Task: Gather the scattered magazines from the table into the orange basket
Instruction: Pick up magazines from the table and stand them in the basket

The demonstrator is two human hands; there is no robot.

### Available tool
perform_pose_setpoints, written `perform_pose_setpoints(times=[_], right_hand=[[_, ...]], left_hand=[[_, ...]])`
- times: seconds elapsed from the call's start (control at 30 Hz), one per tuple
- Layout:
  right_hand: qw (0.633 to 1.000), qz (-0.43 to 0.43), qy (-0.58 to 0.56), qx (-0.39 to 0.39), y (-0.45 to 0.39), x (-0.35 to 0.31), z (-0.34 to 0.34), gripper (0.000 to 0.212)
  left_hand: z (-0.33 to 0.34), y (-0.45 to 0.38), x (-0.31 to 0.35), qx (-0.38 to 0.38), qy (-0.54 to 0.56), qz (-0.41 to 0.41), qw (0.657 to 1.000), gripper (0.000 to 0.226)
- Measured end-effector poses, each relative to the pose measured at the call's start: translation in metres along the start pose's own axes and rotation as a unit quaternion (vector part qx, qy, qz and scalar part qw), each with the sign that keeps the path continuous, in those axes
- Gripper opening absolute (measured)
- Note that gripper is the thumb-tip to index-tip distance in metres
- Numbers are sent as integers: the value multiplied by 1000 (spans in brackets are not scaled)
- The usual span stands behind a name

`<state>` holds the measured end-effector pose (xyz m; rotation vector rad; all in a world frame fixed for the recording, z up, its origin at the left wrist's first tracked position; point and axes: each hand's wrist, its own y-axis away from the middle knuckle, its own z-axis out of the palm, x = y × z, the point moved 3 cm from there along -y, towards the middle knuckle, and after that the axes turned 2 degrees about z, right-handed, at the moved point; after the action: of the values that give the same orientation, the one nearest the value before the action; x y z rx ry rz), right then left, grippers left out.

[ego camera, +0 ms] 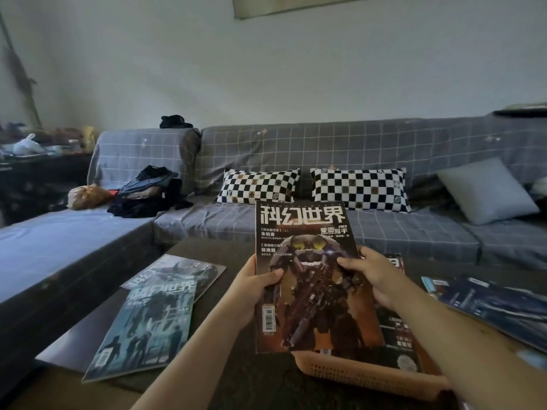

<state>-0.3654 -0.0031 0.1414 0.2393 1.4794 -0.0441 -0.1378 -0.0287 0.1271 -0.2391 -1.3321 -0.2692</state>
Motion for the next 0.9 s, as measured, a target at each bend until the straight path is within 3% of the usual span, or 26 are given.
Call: perform_pose_setpoints(times=[0.2, 0.37, 0.47, 0.7, 0.83, 0.9], right_hand=[[994, 13, -46, 102, 18, 25, -60, 20], [984, 40, -27, 173, 12, 56, -93, 36], [977, 41, -2, 210, 2, 70, -105, 42], [942, -36, 211, 260, -9, 88, -109, 21], [894, -88, 319, 302, -5, 93, -100, 40], [880, -73, 349, 315, -4, 95, -98, 51]], left_hand=[[52, -29, -42, -24, -64, -46, 997, 36], [79, -49, -70, 48, -220, 7, 974, 31], [89, -55, -81, 53, -260, 36, 963, 24], [90, -58, -98, 65, -321, 73, 942, 14], [86, -54, -102, 100, -402, 88, 906, 13], [84, -54, -103, 110, -415, 85, 899, 15]])
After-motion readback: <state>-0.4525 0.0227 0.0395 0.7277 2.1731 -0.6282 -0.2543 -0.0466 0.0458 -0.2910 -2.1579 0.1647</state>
